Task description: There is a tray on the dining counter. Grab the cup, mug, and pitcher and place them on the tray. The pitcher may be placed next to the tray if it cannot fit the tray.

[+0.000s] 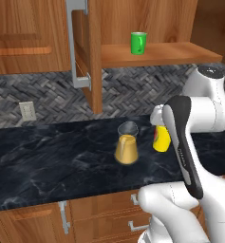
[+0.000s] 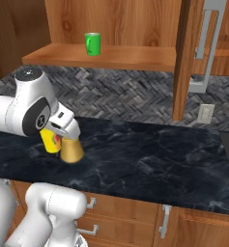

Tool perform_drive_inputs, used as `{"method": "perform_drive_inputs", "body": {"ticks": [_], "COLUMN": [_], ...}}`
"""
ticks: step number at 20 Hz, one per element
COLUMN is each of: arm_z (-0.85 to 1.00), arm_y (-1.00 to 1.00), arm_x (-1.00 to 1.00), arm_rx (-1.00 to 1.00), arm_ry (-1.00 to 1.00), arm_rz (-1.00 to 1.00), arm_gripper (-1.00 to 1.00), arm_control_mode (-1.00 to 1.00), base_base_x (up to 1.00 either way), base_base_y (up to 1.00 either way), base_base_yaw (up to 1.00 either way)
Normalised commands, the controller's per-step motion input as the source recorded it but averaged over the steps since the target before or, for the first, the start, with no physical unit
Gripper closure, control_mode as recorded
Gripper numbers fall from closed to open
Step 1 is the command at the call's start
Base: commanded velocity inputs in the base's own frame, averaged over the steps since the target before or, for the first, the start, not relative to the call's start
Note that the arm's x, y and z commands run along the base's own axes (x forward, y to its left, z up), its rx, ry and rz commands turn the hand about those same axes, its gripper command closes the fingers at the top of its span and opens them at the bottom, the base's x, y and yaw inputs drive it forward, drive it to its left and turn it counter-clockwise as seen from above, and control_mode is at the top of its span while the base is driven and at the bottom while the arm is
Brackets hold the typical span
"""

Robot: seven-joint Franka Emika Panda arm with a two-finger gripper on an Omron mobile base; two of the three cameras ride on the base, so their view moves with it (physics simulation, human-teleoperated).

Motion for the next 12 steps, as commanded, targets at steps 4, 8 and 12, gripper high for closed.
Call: {"method": "perform_drive_inputs", "body": {"ticks": [4,8,12], "arm_z": [0.0,-0.01,0.0], "arm_y": [0.0,0.0,0.0], "arm_x": [0.17,0.03,0.01], "arm_rx": [0.0,0.0,0.0], "arm_ry": [0.02,0.0,0.0], "arm_rz": [0.03,0.05,0.06], "arm_gripper": [1.0,1.0,1.0], "arm_control_mode": [-1.0,-1.0,-1.0], "base_base_x": [0.0,0.0,0.0], "base_base_y": [0.0,0.0,0.0], "base_base_yaw": [0.0,0.0,0.0]}}
